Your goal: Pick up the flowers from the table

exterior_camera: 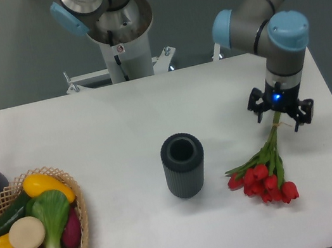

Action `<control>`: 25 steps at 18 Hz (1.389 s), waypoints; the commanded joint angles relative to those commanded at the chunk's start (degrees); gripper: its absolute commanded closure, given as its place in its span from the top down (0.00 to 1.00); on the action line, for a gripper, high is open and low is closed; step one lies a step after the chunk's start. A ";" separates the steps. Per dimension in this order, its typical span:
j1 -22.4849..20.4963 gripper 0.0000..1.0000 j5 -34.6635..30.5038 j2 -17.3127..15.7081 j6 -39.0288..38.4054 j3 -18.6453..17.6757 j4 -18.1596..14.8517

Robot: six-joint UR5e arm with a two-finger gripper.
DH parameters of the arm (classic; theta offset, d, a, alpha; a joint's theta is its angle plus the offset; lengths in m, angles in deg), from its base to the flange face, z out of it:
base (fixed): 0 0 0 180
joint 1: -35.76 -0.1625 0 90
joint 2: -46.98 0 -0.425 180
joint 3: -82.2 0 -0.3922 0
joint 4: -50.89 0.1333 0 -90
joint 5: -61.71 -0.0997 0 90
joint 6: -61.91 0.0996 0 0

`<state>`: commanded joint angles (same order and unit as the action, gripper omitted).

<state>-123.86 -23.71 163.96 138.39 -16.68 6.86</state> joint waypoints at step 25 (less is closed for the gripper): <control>5.01 0.00 -12.23 3.00 -7.74 2.99 -0.70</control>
<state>-118.84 -35.93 166.96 130.64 -13.69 6.16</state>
